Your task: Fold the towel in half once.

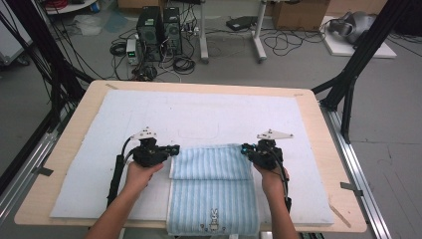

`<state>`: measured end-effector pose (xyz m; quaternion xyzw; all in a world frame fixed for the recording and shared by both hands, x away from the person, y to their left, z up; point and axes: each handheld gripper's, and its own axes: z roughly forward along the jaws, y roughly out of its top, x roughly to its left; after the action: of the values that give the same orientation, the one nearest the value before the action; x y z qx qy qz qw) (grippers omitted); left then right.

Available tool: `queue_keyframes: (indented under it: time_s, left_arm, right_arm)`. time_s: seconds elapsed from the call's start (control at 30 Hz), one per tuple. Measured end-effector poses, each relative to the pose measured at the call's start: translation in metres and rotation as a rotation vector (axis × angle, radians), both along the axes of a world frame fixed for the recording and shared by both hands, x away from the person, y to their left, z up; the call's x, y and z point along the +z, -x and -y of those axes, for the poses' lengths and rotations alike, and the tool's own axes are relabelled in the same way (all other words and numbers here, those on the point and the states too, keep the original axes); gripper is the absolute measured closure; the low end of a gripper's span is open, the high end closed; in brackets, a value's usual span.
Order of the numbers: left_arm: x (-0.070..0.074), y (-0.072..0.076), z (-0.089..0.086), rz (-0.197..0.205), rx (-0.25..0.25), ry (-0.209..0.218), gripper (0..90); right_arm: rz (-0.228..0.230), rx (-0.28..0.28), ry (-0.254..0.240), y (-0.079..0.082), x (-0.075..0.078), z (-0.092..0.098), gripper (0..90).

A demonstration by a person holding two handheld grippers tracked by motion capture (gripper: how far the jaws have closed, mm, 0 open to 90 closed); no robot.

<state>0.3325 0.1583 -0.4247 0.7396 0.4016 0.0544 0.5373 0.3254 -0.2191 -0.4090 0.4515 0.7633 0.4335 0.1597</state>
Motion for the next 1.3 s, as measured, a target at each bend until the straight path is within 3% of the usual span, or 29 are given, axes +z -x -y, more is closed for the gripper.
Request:
queue_keyframes:
  time_s: [0.07,0.13,0.23,0.33,0.53,0.6,0.73,0.93,1.13,1.23,1.3]
  left_arm:
    - [0.004,0.009,-0.003,0.016,-0.01,0.023,88.0]
    - [0.008,0.017,-0.005,0.032,-0.035,0.003,88.0]
    - [0.009,0.03,-0.009,0.034,-0.056,0.044,88.0]
    - [0.006,0.043,-0.009,0.033,-0.089,0.023,87.9]
    - [-0.003,0.067,-0.011,0.022,-0.132,0.062,87.8]
    - [-0.008,0.076,-0.014,0.023,-0.147,0.072,87.7]
    - [-0.016,0.087,-0.017,0.007,-0.178,0.088,87.8]
    - [-0.023,0.103,-0.014,-0.006,-0.236,0.052,86.8]
    - [-0.028,0.107,-0.015,-0.027,-0.299,0.021,85.4]
    - [-0.028,0.11,-0.013,-0.018,-0.332,0.014,78.8]
    - [-0.026,0.112,-0.012,0.032,-0.306,0.004,64.9]
  right_arm:
    - [0.021,0.019,-0.012,0.01,0.003,0.002,83.5]
    - [0.038,0.029,-0.031,0.022,0.005,0.005,83.5]
    - [0.068,0.05,-0.045,0.042,0.009,0.009,83.5]
    - [0.075,0.064,-0.051,0.058,0.01,0.013,83.5]
    - [0.068,0.087,-0.071,0.085,0.006,0.021,83.5]
    - [0.067,0.098,-0.066,0.094,0.003,0.022,83.5]
    - [0.07,0.127,0.003,0.112,-0.001,0.02,83.5]
    - [0.051,0.131,0.0,0.128,-0.012,0.029,83.5]
    - [0.028,0.146,0.027,0.142,-0.017,0.032,83.5]
    - [0.022,0.155,0.043,0.149,-0.017,0.033,83.5]
    - [0.018,0.155,0.047,0.152,-0.018,0.034,82.0]
